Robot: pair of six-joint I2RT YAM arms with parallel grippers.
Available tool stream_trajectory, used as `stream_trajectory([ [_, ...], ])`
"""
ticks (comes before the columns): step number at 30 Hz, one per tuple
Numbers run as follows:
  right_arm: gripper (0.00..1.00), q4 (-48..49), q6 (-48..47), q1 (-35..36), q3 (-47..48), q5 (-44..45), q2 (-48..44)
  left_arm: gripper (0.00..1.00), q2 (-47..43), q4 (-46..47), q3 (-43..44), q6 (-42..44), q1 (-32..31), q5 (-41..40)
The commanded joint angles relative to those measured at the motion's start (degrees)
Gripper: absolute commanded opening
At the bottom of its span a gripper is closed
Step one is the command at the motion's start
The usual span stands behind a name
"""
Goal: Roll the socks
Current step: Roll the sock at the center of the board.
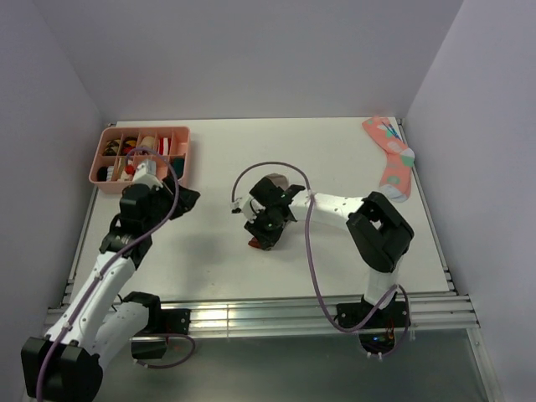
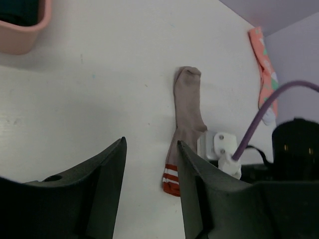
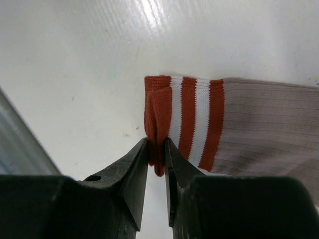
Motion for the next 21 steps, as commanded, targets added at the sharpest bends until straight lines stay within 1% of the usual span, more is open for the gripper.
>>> stream_trajectory([
  [1, 0.26, -6.87, -2.72, -3.84, 4.05, -14.34, 0.64, 0.50, -5.17, 13.19, -6.59, -3.71, -2.42, 2.36],
  [2, 0.26, -9.05, -3.07, -5.41, 5.10, -16.10, 2.13, 0.50, -6.05, 18.87, -10.52, -4.67, -3.12, 2.89],
  [4, 0.26, -11.52, -3.43, -6.48, 6.25, -18.83, 3.81, 0.49, -7.55, 23.83, -13.97, -5.21, -5.92, 2.72],
  [5, 0.26, -12.15, -3.43, -6.92, 7.30, -19.88, 5.38, 0.49, -7.46, 28.81, -16.95, -5.03, -6.98, 2.28],
  [8, 0.26, -15.92, -4.04, -8.59, 10.12, -23.49, 9.07, 0.46, -5.19, 33.94, -20.13, -3.55, -11.20, 0.00],
  [9, 0.26, -16.45, -4.05, -9.29, 10.56, -25.67, 9.70, 0.45, -4.65, 36.48, -20.75, -2.76, -13.48, -1.05],
  [11, 0.26, -17.95, -4.22, -9.91, 11.61, -26.74, 11.27, 0.45, -3.51, 38.78, -22.50, -0.65, -15.86, -3.60],
  [16, 0.26, -21.54, -5.01, -12.01, 12.93, -30.43, 14.62, 0.45, -1.14, 50.19, -26.12, 3.66, -22.19, -4.58],
  [20, 0.26, -23.40, -6.24, -13.77, 13.81, -32.71, 17.34, 0.41, 5.27, 55.92, -26.21, 8.23, -25.97, -4.06],
  [21, 0.26, -24.10, -6.76, -14.13, 14.16, -33.33, 17.87, 0.40, 8.59, 57.06, -26.03, 8.67, -27.11, -4.14],
])
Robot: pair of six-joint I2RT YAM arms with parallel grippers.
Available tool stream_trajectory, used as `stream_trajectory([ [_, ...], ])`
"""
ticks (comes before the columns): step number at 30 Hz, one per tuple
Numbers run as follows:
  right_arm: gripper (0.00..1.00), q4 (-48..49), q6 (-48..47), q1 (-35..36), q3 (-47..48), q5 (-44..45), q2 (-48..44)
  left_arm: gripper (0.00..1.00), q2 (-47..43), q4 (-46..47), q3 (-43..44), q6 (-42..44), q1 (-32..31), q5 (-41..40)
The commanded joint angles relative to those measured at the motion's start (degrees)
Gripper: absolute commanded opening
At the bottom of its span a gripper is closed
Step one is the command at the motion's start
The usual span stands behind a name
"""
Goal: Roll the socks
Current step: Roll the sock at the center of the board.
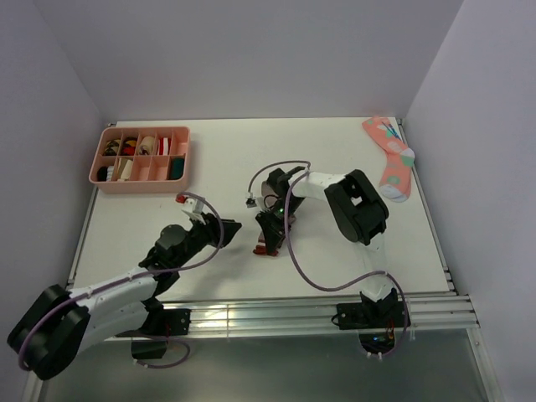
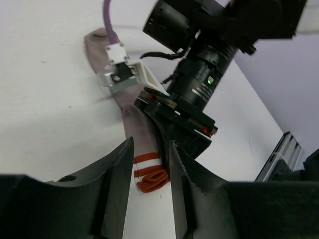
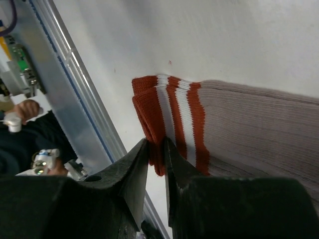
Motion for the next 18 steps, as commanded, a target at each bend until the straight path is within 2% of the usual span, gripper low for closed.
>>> stream_trajectory([
  [1, 0.26, -5.35, -2.57, -1.80, 3.11, -4.62, 1.98, 0.39, 6.25, 11.80, 0.28, 5.35, -2.84, -0.10],
  [7, 0.26, -9.30, -5.30, -3.47, 4.34, -7.69, 4.45, 0.45, 15.67, 17.26, 1.86, 8.17, -3.98, 2.18],
  [12, 0.26, -13.09, -8.46, -4.35, 5.83, -9.81, 6.29, 0.48, 23.12, 18.92, 5.03, 10.19, -4.42, 10.17],
  [18, 0.25, -13.97, -8.55, -4.44, 6.28, -9.46, 7.35, 0.50, 30.52, 20.34, 7.93, 10.63, -4.86, 15.55],
])
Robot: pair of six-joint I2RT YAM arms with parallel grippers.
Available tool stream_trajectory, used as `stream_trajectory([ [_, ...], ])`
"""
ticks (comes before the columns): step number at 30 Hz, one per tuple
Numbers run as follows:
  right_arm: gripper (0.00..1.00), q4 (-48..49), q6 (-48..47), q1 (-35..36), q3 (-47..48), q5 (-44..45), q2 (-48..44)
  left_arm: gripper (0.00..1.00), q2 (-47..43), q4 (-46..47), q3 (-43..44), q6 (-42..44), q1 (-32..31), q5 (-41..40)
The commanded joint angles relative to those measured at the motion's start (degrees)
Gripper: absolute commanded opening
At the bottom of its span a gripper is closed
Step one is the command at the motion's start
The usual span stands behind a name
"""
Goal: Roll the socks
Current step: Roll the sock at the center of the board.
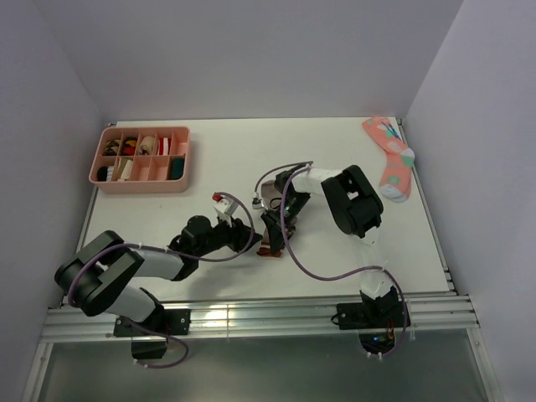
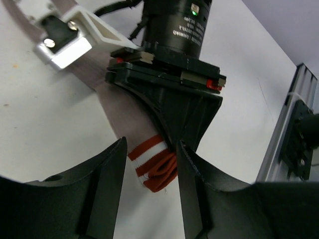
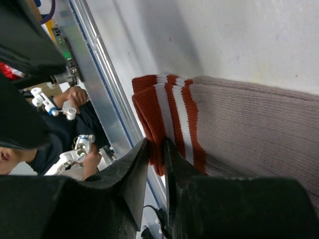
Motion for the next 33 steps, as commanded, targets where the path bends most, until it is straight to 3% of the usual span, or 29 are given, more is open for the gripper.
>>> stream_trajectory([
  [1, 0.25, -2.26, -1.17, -0.38, 1.86, -1.50, 0.66, 0.50, 2.83, 4.82, 2.40, 1.65, -0.38, 6.21],
  [33, 0.24, -1.73, 0.16, -2.75, 1.33, -1.41, 1.37, 0.46, 19.01, 16.16, 2.32, -1.60, -3.28, 9.91],
])
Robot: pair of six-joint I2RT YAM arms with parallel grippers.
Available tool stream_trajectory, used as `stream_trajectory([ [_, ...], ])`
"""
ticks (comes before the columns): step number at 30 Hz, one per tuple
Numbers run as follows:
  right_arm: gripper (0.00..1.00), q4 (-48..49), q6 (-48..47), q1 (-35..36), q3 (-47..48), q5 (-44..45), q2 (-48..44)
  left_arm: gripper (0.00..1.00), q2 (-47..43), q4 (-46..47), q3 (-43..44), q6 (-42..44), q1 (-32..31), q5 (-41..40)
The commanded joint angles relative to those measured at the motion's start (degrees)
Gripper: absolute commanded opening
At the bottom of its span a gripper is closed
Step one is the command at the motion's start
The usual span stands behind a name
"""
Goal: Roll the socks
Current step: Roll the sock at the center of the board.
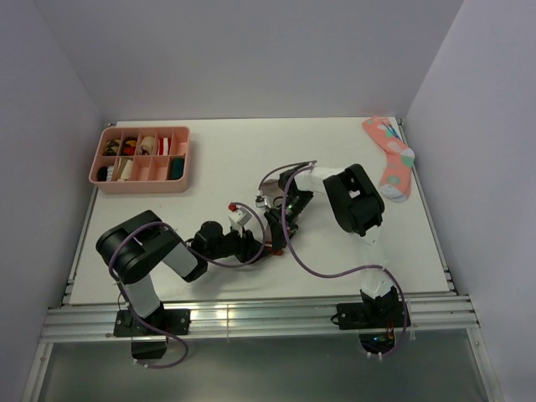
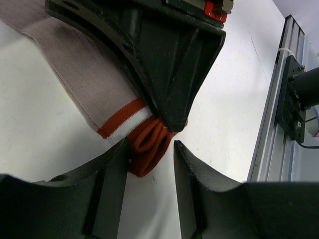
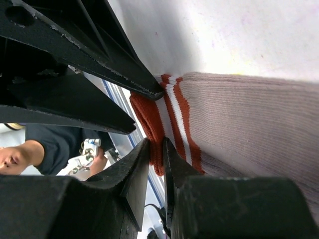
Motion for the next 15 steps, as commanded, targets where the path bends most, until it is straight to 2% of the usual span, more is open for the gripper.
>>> stream_trajectory([
  [1, 0.23, -1.36, -0.22, -1.09, 1.42, -1.61, 1.08, 0.46, 0.41, 4.27, 0.61, -0.23, -0.31, 1.41],
  [15, 0.22, -0.83, 1.01, -3.02, 1.07, -2.49, 1.52, 0.37, 1.03, 2.86, 1.67, -0.05, -0.66, 1.59],
])
